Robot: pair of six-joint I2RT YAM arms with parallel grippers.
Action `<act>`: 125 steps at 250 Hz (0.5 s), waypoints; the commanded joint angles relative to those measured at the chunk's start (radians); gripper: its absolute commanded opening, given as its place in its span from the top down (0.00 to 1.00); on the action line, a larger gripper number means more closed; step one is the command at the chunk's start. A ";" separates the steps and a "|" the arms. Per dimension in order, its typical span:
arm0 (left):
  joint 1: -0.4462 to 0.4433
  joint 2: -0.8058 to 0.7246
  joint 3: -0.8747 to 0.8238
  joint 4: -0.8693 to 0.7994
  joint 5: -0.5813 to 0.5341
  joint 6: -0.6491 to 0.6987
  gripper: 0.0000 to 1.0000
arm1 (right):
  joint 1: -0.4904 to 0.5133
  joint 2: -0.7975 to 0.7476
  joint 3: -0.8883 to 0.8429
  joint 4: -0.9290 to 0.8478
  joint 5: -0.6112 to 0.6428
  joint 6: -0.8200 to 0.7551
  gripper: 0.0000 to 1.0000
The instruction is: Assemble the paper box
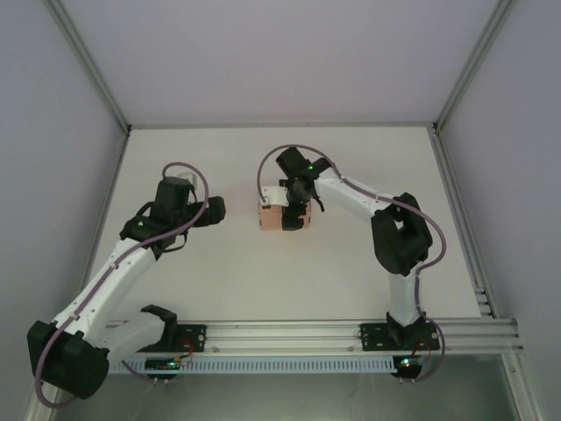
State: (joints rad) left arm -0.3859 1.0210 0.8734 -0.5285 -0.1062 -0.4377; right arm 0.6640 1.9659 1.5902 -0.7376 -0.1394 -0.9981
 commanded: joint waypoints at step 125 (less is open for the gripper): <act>0.007 -0.061 -0.021 -0.028 -0.032 -0.026 0.00 | 0.161 -0.056 -0.295 0.477 0.636 0.064 0.38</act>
State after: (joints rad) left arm -0.3859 1.0004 0.8684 -0.5358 -0.1211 -0.4458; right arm 0.8085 1.9514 1.3453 -0.3874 0.3344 -0.9348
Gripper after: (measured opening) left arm 0.997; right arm 0.605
